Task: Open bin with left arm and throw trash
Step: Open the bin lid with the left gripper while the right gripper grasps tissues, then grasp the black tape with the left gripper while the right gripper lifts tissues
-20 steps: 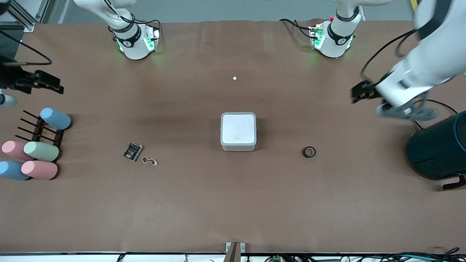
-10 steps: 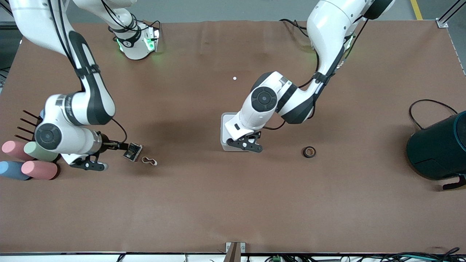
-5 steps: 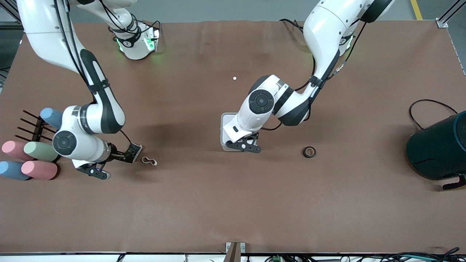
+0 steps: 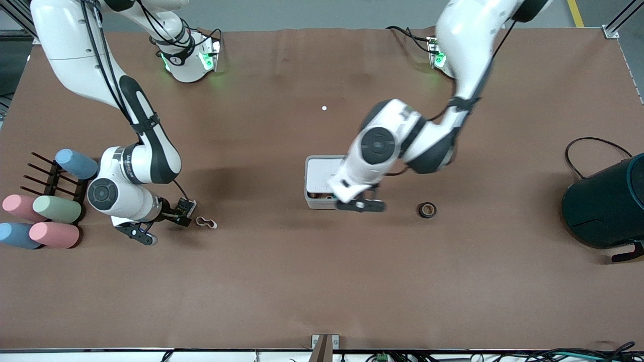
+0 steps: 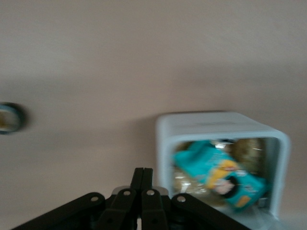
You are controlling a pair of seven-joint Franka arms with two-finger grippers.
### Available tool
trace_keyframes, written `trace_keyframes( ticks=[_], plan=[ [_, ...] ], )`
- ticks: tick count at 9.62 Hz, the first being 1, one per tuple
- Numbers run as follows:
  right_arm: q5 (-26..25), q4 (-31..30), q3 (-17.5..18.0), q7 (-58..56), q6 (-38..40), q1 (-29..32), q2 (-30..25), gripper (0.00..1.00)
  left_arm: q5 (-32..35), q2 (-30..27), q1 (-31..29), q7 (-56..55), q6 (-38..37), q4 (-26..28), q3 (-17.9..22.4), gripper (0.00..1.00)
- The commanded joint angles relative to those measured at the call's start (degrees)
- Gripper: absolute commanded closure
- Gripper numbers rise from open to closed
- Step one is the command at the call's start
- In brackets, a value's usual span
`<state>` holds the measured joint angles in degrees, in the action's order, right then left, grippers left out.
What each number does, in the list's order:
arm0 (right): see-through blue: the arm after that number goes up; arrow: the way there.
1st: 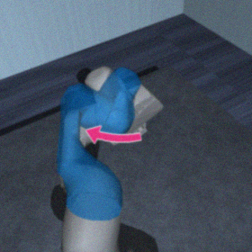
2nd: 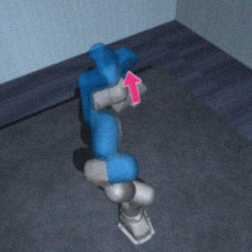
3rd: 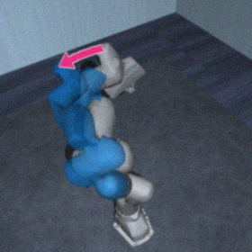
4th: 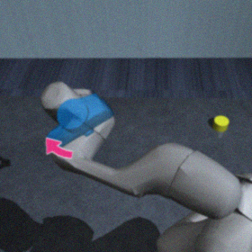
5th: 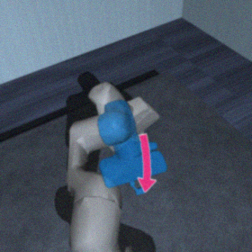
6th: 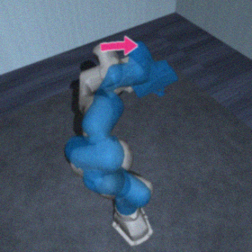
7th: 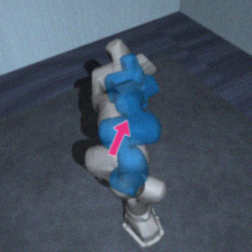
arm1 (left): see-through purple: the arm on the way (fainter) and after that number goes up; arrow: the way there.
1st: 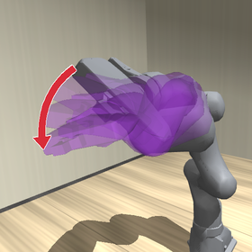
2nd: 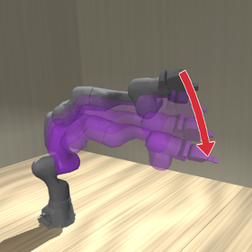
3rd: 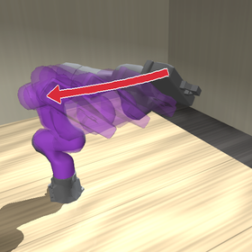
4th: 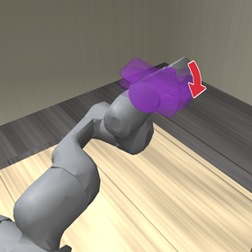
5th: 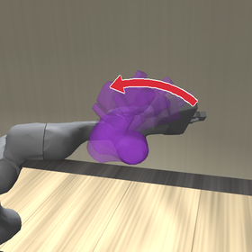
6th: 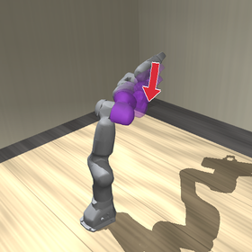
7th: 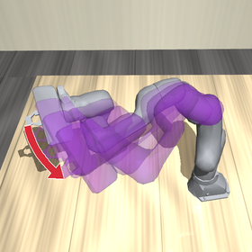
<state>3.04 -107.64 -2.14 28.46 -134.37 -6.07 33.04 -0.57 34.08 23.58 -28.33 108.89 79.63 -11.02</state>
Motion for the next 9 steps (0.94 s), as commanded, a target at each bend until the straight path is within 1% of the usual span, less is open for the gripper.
trace_keyframes(
  ticks=[1, 2, 3, 4, 5, 6, 7, 8, 9],
  plan=[
    [0.7, -2.7, -0.1, 0.6, -0.4, -1.0, -0.9, 0.00, 0.7, -1.6, -7.7, 13.1, -3.1, 2.3, -0.4, 0.80],
    [0.7, -3.3, -0.1, 0.6, -0.1, -1.1, -0.9, 0.01, 0.8, -0.4, -11.2, 18.2, -2.6, 2.6, -0.3, 0.59],
    [0.7, -3.4, -0.1, 0.5, 0.9, -1.1, -1.0, 0.14, 2.7, 0.8, -13.4, 23.4, -1.7, 3.0, -0.3, 0.11],
    [0.7, -3.4, 0.0, 0.4, 2.1, -1.2, -1.0, 0.48, 6.3, 0.9, -13.8, 26.0, 0.6, 5.5, -0.3, 0.00],
    [0.7, -3.4, -0.1, 0.4, 2.2, -1.3, -1.0, 0.80, 9.7, 0.3, -13.7, 26.0, 4.6, 9.4, -0.3, 0.00],
    [0.7, -3.3, 0.0, 0.5, 2.7, -1.1, -1.0, 0.97, 11.0, 0.1, -14.1, 26.0, 10.3, 13.8, -0.4, 0.00],
    [0.7, -2.9, 0.0, 0.5, 3.8, -1.1, -1.0, 0.98, 11.0, 0.2, -15.0, 25.7, 16.6, 18.1, -0.5, 0.00],
    [0.8, -2.4, 0.1, 0.7, 6.4, -1.1, -2.2, 0.98, 10.9, 0.3, -15.3, 25.6, 20.7, 21.5, -0.5, 0.00],
    [3.4, 0.0, 0.1, 1.9, 12.6, -1.3, -4.9, 0.98, 10.9, 0.2, -15.5, 25.6, 23.7, 24.2, -0.5, 0.00]
  ],
)
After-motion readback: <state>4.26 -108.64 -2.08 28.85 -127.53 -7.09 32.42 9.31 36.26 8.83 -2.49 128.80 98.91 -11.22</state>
